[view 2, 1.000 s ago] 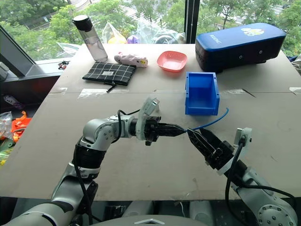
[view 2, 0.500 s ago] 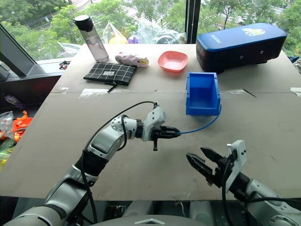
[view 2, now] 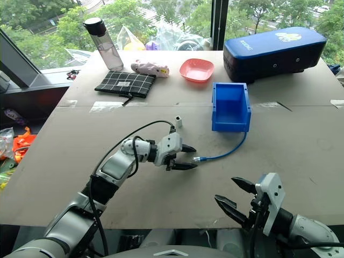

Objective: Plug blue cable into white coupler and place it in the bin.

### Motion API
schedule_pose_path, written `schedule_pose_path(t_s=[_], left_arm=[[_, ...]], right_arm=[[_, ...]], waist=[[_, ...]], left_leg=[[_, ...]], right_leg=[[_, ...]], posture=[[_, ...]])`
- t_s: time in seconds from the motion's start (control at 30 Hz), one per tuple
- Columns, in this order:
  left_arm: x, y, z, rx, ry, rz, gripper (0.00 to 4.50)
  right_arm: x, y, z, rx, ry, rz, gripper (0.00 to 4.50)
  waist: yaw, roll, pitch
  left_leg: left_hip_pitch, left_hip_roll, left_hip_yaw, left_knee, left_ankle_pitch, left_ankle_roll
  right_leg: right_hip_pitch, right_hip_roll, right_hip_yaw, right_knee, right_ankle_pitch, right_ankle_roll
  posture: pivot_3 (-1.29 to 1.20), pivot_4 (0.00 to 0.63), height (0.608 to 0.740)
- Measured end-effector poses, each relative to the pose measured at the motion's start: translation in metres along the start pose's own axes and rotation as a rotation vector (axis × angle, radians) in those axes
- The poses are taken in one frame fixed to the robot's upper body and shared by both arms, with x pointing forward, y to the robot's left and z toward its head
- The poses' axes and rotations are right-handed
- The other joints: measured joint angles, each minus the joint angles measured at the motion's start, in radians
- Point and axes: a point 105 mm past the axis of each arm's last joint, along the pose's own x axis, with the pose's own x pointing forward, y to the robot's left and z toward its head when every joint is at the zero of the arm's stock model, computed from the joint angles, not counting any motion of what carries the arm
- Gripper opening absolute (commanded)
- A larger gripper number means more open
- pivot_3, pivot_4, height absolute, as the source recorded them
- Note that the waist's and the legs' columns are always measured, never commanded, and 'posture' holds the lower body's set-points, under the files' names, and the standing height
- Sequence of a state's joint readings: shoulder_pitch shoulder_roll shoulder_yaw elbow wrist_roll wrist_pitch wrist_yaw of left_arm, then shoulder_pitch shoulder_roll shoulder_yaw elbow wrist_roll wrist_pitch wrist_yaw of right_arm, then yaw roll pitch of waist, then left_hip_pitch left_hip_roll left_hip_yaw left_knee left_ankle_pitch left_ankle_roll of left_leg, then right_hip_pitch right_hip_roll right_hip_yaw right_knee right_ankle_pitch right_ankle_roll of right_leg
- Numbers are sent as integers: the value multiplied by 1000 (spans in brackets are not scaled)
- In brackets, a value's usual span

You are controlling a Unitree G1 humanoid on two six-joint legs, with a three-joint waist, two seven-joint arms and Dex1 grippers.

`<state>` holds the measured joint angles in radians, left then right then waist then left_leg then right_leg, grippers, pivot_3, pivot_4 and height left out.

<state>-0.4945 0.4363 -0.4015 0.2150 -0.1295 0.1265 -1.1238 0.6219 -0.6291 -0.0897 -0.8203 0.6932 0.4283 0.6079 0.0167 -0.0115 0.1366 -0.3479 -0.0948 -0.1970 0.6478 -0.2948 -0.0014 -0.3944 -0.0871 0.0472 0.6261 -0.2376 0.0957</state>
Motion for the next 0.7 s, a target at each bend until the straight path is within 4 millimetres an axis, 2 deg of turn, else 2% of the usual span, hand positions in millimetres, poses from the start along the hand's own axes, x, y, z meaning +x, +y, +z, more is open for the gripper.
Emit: schedule_pose_path(t_s=[0.1, 0.2, 0.23, 0.37, 0.47, 0.57, 0.67, 0.7], left_arm=[[2, 3, 1, -1, -1, 12, 1716], [4, 2, 1, -7, -6, -1, 264], [4, 2, 2, -15, -9, -4, 82], [2, 0, 2, -107, -28, -33, 82], [1, -4, 10, -277, -101, -72, 82], [-8, -4, 47, -578, -287, -166, 82], [-19, -6, 74, -696, -373, -246, 82], [-21, -8, 77, -724, -384, -263, 82]], right_arm=[[0, -2, -2, -4, -2, -6, 3806], [0, -1, -2, -6, -12, -5, 3806], [1, -1, -1, -4, -18, -6, 3806], [3, 0, 0, 20, -45, -9, 3806], [8, 2, 0, 64, -69, -10, 3806], [21, -1, 14, 218, -190, -43, 3806], [30, -3, 30, 335, -297, -46, 3806], [33, -3, 36, 365, -335, -42, 3806]], waist=[[1, 0, 0], [-1, 0, 0], [-1, 0, 0], [-3, 0, 0], [-3, 0, 0], [-4, 0, 0], [-5, 0, 0], [-5, 1, 0]], left_leg=[[0, -1, 0, 0, 0, 0], [0, -1, -1, 0, 0, 0], [0, -1, -1, 0, 0, 0], [0, -1, -1, 0, 0, 0], [0, 0, -2, 0, 0, 0], [0, 0, -3, 0, -2, 4], [0, 1, -3, 0, 0, 1], [0, 1, -3, 0, 0, 0]], right_leg=[[0, 0, 0, 0, 0, 0], [0, 0, 0, 0, 0, 0], [0, 0, 0, 0, 0, 0], [0, 0, 0, 0, 0, 0], [0, 0, -1, 0, 0, 0], [-1, 0, -1, 1, 0, 0], [-1, 1, -1, 1, 0, 0], [-1, 1, -1, 1, 0, 0]], posture=[[0, 150, 737], [0, 150, 737], [0, 150, 737], [0, 150, 737], [0, 150, 737], [0, 150, 737], [0, 150, 737], [0, 150, 737]])
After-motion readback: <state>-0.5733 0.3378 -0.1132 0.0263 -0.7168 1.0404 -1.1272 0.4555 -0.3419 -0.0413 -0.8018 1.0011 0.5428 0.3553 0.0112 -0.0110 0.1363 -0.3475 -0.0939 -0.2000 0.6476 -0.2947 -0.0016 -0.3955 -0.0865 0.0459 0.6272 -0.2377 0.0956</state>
